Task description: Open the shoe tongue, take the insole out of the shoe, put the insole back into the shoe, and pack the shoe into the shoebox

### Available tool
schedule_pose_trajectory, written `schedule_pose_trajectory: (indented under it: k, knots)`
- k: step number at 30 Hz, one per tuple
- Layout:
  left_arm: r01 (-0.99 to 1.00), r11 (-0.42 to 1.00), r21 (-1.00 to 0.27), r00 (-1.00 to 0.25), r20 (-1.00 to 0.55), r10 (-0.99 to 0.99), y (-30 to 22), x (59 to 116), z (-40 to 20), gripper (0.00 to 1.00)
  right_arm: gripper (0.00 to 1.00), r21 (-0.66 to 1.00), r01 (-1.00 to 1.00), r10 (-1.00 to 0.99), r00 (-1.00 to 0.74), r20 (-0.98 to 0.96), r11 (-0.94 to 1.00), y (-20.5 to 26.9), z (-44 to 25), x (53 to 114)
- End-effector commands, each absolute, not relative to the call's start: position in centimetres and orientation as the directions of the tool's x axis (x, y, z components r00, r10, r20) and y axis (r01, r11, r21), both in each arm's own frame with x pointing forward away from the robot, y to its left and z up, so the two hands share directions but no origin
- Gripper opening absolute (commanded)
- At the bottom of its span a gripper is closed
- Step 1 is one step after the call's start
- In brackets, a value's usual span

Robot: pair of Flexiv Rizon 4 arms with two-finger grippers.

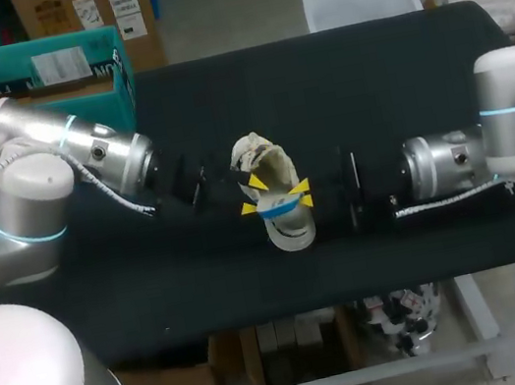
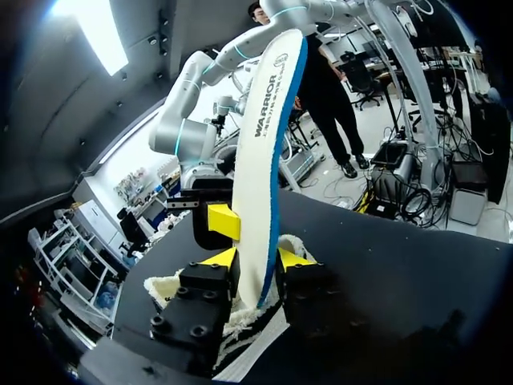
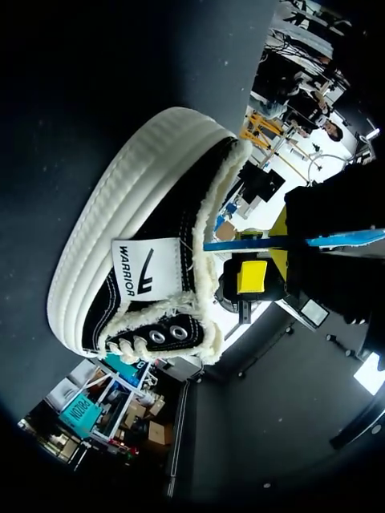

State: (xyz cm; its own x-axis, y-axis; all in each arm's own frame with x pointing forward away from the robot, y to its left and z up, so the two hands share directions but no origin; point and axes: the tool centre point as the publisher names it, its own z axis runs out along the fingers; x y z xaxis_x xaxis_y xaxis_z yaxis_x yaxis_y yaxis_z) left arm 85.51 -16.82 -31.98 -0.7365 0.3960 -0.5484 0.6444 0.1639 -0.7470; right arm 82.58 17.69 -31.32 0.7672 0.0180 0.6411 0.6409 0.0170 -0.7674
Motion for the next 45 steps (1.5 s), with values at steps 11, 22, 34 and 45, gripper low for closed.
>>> schedule_pose_trajectory:
  k: [11, 22, 34, 45]
  knots:
    - [0.665, 0.117, -0.738, -0.721, -0.592, 0.359, -18.2, 85.7, -32.6, 0.0, 0.0, -0.77, 0.637, 0.053, 0.768, 0.638, 0.033, 17.8, -31.8, 83.5]
    - [0.688, 0.105, -0.718, -0.692, -0.604, 0.396, -18.2, 86.1, -33.4, 0.0, 0.0, -0.763, 0.645, 0.118, 0.755, 0.646, 0.05, 18.6, -32.1, 84.1]
    - [0.703, 0.08, -0.706, -0.664, -0.612, 0.43, -18.4, 86.8, -34.2, 0.0, 0.0, -0.764, 0.642, 0.147, 0.751, 0.644, 0.064, 18.8, -32.6, 84.8]
    - [0.698, 0.065, -0.714, -0.665, -0.611, 0.43, -18.6, 87.5, -35.1, 0.0, 0.0, -0.769, 0.635, 0.16, 0.754, 0.637, 0.066, 18.8, -33.2, 85.5]
